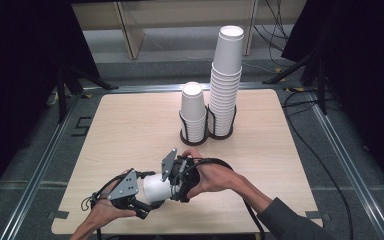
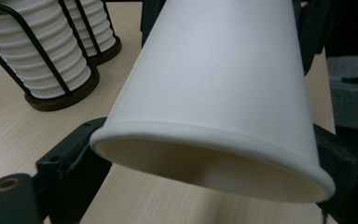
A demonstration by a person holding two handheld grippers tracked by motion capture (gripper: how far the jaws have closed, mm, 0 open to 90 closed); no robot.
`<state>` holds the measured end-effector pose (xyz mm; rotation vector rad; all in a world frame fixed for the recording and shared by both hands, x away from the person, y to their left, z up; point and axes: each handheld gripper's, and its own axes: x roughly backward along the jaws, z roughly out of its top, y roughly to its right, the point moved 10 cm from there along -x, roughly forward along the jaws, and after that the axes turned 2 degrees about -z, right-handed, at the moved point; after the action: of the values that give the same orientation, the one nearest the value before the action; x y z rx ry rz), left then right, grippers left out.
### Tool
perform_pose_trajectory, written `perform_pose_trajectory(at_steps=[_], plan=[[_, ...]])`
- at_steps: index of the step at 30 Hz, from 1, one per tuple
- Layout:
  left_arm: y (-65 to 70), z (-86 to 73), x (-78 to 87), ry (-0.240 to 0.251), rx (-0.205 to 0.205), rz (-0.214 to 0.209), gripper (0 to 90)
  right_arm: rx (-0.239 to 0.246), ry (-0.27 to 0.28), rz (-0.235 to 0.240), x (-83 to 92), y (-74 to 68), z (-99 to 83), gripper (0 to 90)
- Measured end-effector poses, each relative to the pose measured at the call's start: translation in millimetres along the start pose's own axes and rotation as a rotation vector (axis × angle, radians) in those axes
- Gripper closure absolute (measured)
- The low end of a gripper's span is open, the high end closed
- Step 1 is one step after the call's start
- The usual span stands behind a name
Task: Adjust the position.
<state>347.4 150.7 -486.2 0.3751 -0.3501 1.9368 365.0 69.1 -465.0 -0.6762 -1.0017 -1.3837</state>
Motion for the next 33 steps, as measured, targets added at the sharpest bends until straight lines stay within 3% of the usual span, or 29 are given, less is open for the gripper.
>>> perform_pose_trajectory(at_steps=[2, 3, 6, 10, 14, 16, 20, 22, 24, 25, 27, 33], plan=[[-1.0, 2.8, 1.7, 0.031, 0.016, 0.000, 8.6, -0.037, -0.005, -0.005, 1.8, -2.6, -1.6, 24.1], [-2.4, 2.6, 3.8, 0.026, 0.010, -0.001, 8.6, -0.015, 0.008, -0.007, 1.9, -0.6, -1.1, 24.2], [-5.0, 7.8, 5.5, 0.087, 0.039, 0.000, 8.4, -0.035, 0.042, -0.015, 5.5, 1.3, -0.7, 24.3], [-10.2, 11.1, 10.9, 0.124, 0.075, 0.013, 9.9, -0.063, 0.087, -0.041, 10.1, 5.6, -2.7, 24.4], [-15.3, 14.3, 16.1, 0.156, 0.095, 0.047, 14.6, -0.144, 0.130, -0.045, 18.3, 8.1, -9.7, 24.4], [-16.6, 17.3, 16.1, 0.191, 0.110, 0.043, 14.7, -0.195, 0.172, -0.060, 23.6, 10.6, -13.2, 24.4], [-20.7, 20.3, 19.0, 0.229, 0.167, 0.065, 14.6, -0.251, 0.269, -0.084, 31.0, 18.0, -17.9, 24.3], [-22.5, 22.6, 18.8, 0.262, 0.194, 0.063, 14.6, -0.233, 0.337, -0.094, 34.6, 22.2, -16.6, 24.2], [-23.8, 21.4, 19.8, 0.255, 0.225, 0.067, 14.6, -0.250, 0.392, -0.076, 37.1, 20.5, -15.6, 24.2], [-23.7, 21.3, 19.7, 0.258, 0.240, 0.065, 14.6, -0.286, 0.400, -0.074, 38.1, 18.5, -16.7, 24.2], [-22.5, 22.3, 19.0, 0.266, 0.252, 0.053, 14.6, -0.238, 0.434, -0.081, 39.2, 21.0, -14.9, 24.2], [-15.9, 29.5, 19.1, 0.306, 0.247, 0.020, 14.6, -0.234, 0.501, -0.032, 38.0, 16.6, -10.1, 24.1]])
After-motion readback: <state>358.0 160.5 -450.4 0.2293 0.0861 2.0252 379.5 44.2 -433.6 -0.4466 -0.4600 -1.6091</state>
